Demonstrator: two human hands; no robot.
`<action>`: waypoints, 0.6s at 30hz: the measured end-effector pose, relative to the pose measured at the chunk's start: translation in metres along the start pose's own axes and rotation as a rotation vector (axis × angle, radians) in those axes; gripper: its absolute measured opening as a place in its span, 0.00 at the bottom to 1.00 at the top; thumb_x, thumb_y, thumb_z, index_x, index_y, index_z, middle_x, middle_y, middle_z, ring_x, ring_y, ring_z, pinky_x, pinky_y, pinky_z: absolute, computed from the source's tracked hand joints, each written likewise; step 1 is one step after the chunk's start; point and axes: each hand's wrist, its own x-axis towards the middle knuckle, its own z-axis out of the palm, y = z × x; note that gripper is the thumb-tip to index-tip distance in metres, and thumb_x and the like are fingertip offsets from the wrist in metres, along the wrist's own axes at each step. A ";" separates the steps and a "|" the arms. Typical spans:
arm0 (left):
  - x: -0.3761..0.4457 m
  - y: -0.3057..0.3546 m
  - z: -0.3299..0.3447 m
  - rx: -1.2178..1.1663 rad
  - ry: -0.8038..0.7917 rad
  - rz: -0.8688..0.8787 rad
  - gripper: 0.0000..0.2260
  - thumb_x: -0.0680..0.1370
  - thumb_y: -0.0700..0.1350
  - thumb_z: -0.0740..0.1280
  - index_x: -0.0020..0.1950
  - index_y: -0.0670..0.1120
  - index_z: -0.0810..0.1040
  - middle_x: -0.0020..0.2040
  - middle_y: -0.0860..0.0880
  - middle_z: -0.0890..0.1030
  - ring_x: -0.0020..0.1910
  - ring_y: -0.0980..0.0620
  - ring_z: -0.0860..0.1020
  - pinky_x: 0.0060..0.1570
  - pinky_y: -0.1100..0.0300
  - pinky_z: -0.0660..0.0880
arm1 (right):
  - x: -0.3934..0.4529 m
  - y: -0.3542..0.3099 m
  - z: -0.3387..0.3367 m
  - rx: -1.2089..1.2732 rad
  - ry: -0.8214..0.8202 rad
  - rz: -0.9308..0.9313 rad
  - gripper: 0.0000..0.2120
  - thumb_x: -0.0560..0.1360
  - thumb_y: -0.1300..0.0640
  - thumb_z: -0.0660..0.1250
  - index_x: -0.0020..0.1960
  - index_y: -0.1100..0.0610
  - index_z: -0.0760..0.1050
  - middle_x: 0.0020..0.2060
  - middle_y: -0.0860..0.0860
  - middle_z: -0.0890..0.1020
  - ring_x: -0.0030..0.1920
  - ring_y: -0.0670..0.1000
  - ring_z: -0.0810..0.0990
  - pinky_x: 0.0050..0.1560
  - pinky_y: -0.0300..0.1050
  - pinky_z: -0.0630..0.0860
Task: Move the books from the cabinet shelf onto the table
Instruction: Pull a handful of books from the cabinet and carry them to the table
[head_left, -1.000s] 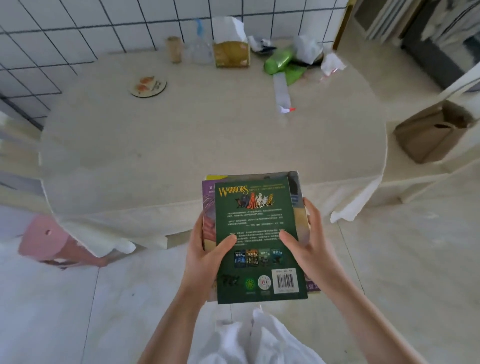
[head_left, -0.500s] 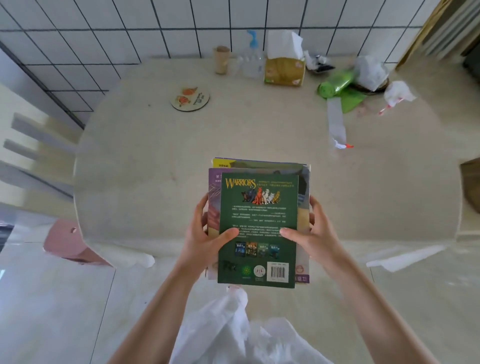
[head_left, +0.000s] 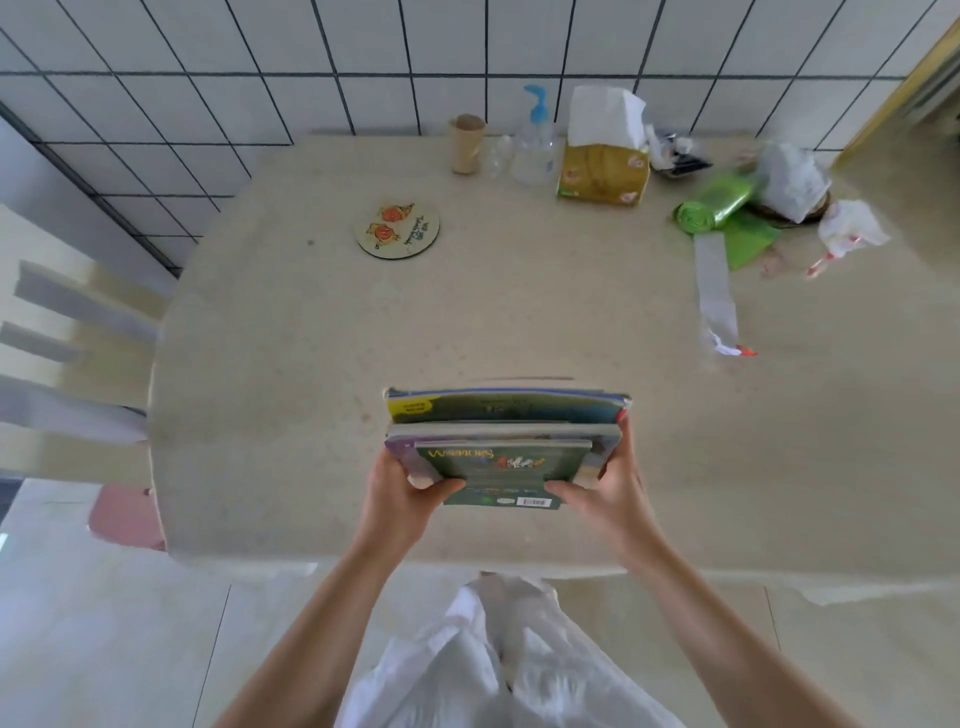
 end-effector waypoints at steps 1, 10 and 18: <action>0.000 -0.004 0.000 0.013 0.024 0.007 0.23 0.61 0.42 0.81 0.54 0.43 0.78 0.46 0.46 0.84 0.47 0.48 0.82 0.49 0.42 0.79 | 0.002 0.005 0.004 0.000 0.001 -0.005 0.39 0.60 0.76 0.75 0.59 0.45 0.64 0.52 0.43 0.77 0.50 0.34 0.76 0.53 0.30 0.71; -0.009 -0.030 0.002 0.017 0.035 -0.037 0.25 0.62 0.51 0.78 0.56 0.44 0.80 0.49 0.52 0.85 0.51 0.54 0.82 0.53 0.50 0.79 | 0.005 0.036 0.008 -0.016 -0.081 -0.038 0.38 0.61 0.59 0.76 0.62 0.34 0.64 0.56 0.33 0.76 0.57 0.37 0.75 0.60 0.33 0.69; -0.008 -0.025 -0.005 0.006 -0.043 0.024 0.28 0.61 0.46 0.81 0.56 0.58 0.76 0.52 0.59 0.81 0.52 0.59 0.80 0.53 0.64 0.76 | 0.012 0.047 0.000 -0.080 -0.208 -0.060 0.33 0.62 0.64 0.77 0.60 0.39 0.71 0.56 0.31 0.77 0.57 0.35 0.76 0.59 0.29 0.68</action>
